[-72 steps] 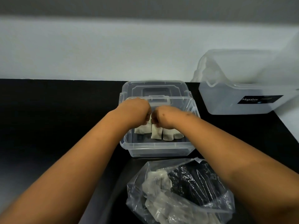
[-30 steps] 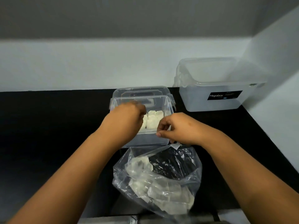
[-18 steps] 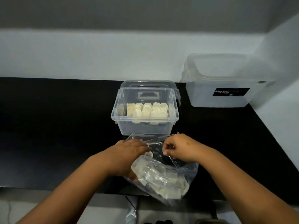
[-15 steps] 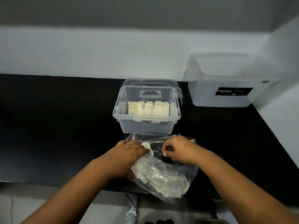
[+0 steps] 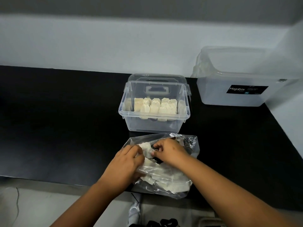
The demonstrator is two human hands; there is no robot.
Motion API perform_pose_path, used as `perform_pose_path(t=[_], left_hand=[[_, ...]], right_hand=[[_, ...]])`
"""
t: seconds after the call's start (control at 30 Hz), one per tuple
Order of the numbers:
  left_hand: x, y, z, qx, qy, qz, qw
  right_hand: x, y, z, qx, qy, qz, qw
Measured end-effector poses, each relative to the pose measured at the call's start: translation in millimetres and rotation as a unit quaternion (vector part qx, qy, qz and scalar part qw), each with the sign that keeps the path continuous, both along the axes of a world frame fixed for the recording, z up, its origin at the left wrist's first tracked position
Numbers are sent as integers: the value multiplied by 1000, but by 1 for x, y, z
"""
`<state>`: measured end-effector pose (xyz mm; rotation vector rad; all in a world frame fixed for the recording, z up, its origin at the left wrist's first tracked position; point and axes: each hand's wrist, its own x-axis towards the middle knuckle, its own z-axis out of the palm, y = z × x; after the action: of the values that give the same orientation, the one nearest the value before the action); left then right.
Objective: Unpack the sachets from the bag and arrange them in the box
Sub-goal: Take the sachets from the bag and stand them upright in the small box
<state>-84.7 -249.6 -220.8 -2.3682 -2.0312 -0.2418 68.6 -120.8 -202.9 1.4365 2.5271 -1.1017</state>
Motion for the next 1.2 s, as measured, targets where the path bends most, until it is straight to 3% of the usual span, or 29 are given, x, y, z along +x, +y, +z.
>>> perform_pose_path(t=[0.23, 0.53, 0.83, 1.2], left_hand=[[-4, 3, -1, -16, -28, 2, 999], [-7, 5, 1, -16, -27, -3, 999], [-7, 11, 24, -63, -82, 35, 994], [10, 48, 20, -105, 21, 82, 991]], right_hand=[[-20, -5, -13, -11, 28, -79, 996], [-11, -2, -12, -61, 88, -90, 990], [40, 20, 0, -41, 43, -121, 991], [38, 16, 1, 35, -45, 6, 998]])
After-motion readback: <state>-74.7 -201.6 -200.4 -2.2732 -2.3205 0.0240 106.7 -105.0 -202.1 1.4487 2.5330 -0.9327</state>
